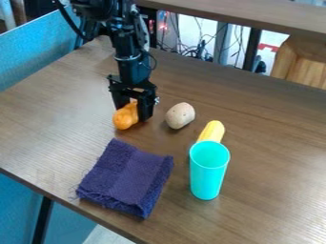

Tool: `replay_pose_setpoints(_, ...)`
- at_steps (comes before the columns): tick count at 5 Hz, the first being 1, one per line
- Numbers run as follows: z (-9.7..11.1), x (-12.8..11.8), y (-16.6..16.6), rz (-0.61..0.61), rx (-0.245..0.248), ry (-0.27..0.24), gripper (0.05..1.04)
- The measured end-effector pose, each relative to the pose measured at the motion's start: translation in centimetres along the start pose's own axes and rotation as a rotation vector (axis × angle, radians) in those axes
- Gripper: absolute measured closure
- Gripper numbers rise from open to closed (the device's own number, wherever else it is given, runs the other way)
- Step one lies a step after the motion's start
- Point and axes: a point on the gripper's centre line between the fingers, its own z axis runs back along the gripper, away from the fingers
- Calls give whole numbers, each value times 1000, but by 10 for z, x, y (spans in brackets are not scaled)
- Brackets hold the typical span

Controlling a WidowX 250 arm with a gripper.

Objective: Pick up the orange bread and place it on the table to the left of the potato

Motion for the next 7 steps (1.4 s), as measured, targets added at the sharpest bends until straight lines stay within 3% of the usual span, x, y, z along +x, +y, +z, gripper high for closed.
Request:
replay_pose_setpoints(2,-5,0,3,35,43,-22,94)
replay_pose_setpoints(3,-3,-2,-1,4,12,-18,92)
replay_pose_setpoints(4,26,-15,-5,13,-70,-86,89)
replay_pose_setpoints(5,78,-43,15,48,-90,-219,87)
replay_pose_setpoints(6,108,-82,25,44,-73,-227,87)
replay_pose_setpoints(7,107,-115,30,-17,-41,-124,87)
